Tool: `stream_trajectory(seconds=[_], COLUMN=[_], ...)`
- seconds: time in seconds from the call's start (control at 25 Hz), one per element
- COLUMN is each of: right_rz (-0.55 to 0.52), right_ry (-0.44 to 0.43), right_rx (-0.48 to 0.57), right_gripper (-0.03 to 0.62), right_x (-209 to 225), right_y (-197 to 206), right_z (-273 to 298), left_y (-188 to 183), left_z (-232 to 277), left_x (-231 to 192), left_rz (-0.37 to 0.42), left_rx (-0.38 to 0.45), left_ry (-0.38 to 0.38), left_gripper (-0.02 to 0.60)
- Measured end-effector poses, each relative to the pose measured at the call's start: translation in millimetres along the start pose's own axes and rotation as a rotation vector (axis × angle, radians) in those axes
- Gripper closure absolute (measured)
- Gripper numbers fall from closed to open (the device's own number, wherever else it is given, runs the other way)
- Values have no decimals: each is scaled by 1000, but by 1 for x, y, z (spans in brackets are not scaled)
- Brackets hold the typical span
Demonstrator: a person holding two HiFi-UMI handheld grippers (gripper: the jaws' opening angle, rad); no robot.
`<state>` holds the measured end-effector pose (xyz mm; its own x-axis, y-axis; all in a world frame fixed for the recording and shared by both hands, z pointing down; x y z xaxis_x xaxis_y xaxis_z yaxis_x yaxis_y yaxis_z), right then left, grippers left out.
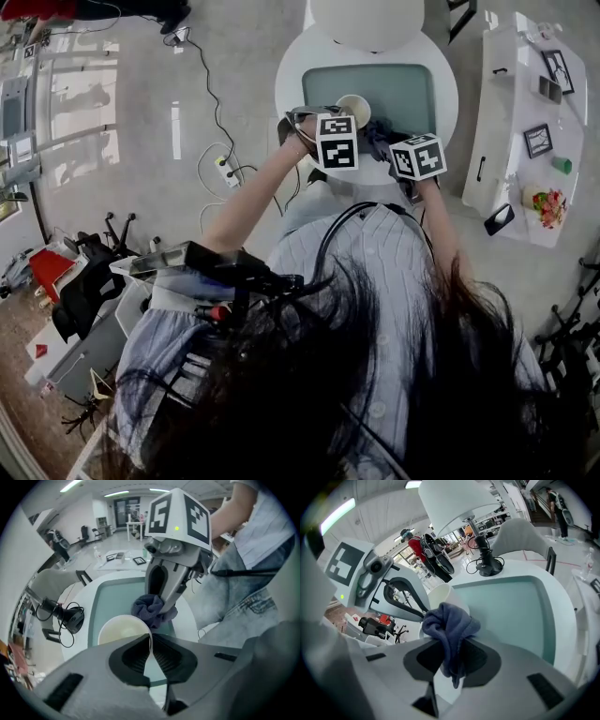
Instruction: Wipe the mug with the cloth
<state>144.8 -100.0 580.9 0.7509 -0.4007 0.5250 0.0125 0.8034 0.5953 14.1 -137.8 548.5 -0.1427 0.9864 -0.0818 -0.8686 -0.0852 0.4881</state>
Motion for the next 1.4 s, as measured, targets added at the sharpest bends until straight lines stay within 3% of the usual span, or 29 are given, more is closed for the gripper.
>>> stream_trajectory(seconds=[0.32,0.64,0.76,0.84,0.96,1.12,1.4], right_rz=[-35,-49,-40,-40,-39,-23,-11], right_ry=[1,29,30,34,39,37,39], right_rx=[-9,-11,-6,-6,-3,2,14], right_gripper=[499,499,499,499,499,499,499], right_x=[2,7,9,9,8,9,10], right_y=[-7,-11,-10,-10,-10,-9,-7], right_z=[3,2,1,1,1,2,0], left_y=[2,6,5,5,7,12,5], left_z=[1,0,2,2,0,-5,-30], left_x=[-1,2,2,2,-1,-9,-12], left_rz=[357,687,793,819,730,497,-51], left_rx=[-154,-222,-249,-255,-227,-146,133], left_ry=[122,196,221,223,181,113,10], left_gripper=[546,545,545,545,545,543,514])
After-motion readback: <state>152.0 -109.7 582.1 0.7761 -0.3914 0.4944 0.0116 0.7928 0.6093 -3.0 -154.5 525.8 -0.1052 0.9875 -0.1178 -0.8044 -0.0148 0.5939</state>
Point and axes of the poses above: the fingertips, and each gripper's own axes: z forward along the fingers, x to its right, y out of its underside, the point moved 10 cm from there along -z, backward along the fingers, and after that the axes turned 13 degrees about x, right-handed, at the moved point
